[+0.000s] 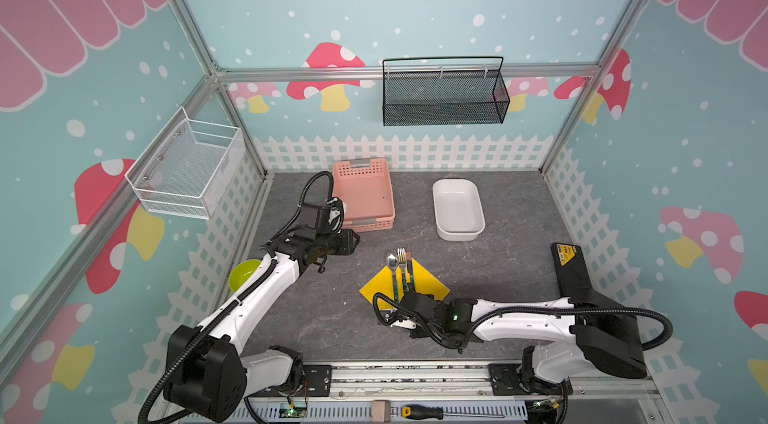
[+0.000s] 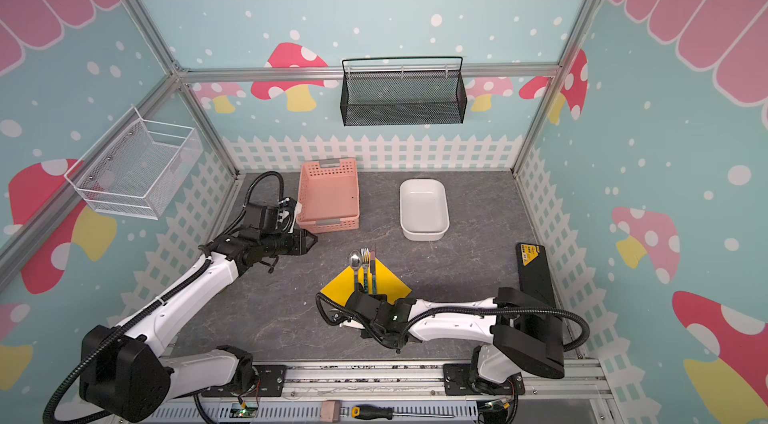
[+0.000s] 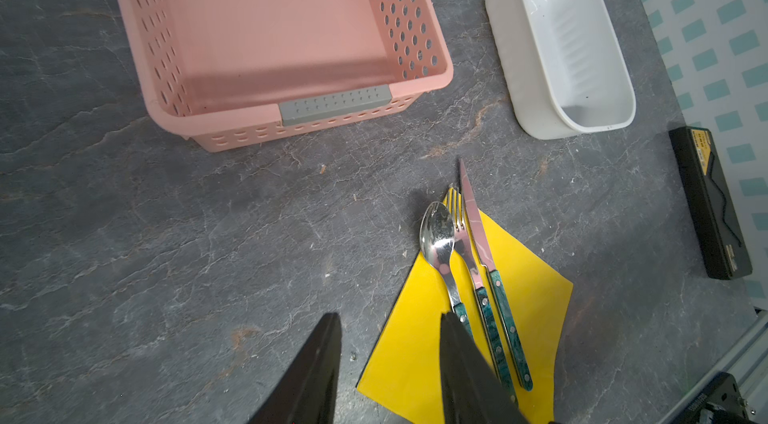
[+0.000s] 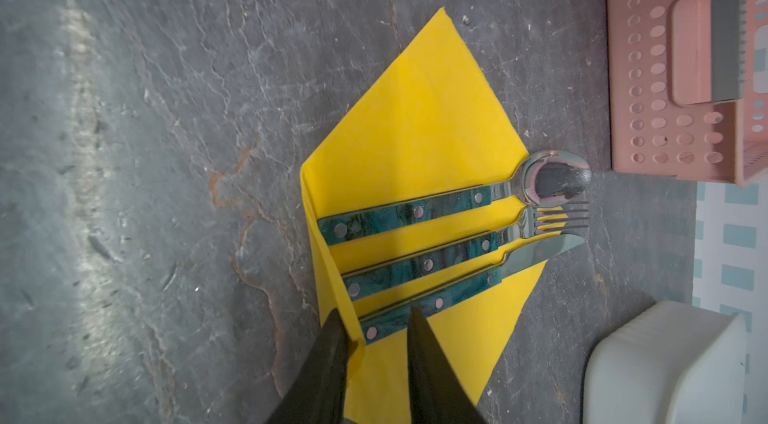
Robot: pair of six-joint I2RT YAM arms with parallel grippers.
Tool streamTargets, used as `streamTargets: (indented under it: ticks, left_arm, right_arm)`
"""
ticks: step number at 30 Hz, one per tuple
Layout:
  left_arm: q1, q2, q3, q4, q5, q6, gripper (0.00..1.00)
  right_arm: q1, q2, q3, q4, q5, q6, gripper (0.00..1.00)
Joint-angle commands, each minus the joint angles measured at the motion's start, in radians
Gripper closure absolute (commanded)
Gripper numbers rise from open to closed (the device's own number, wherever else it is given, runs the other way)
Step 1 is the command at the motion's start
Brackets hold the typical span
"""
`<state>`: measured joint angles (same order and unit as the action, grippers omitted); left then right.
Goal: Place the utensils on the paper napkin and roll it up
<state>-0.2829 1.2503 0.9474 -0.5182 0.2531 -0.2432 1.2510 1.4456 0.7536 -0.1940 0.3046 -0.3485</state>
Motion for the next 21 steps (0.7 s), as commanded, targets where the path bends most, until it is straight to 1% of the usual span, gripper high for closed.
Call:
streamTargets:
  ticks: [1,3,7,13,17,21]
  left_arm:
    - [0.0,0.001,0.014,0.011,-0.011,-0.001,0.59]
    - [-0.001,0.003,0.014,0.011,-0.007,-0.001,0.59]
    - [0.001,0.006,0.016,0.01,-0.005,-0.001,0.59]
    - [0.0,0.005,0.014,0.01,-0.006,0.001,0.59]
    - [0.0,0.003,0.014,0.01,-0.003,0.001,0.59]
    - [0.0,0.003,0.014,0.01,-0.002,0.002,0.59]
  right_arm:
    - [0.005,-0.016,-0.017,-0.019,-0.012,-0.024,0.77]
    - [0.004,-0.011,-0.016,-0.018,-0.027,-0.027,0.8]
    - [0.004,0.013,-0.006,-0.017,-0.054,-0.027,0.81]
    - [0.002,0.025,0.002,-0.016,-0.059,-0.023,0.87]
    - [0.002,0.014,0.003,-0.017,-0.059,-0.02,0.97]
    - [0.002,-0.012,0.006,-0.017,-0.056,-0.017,1.0]
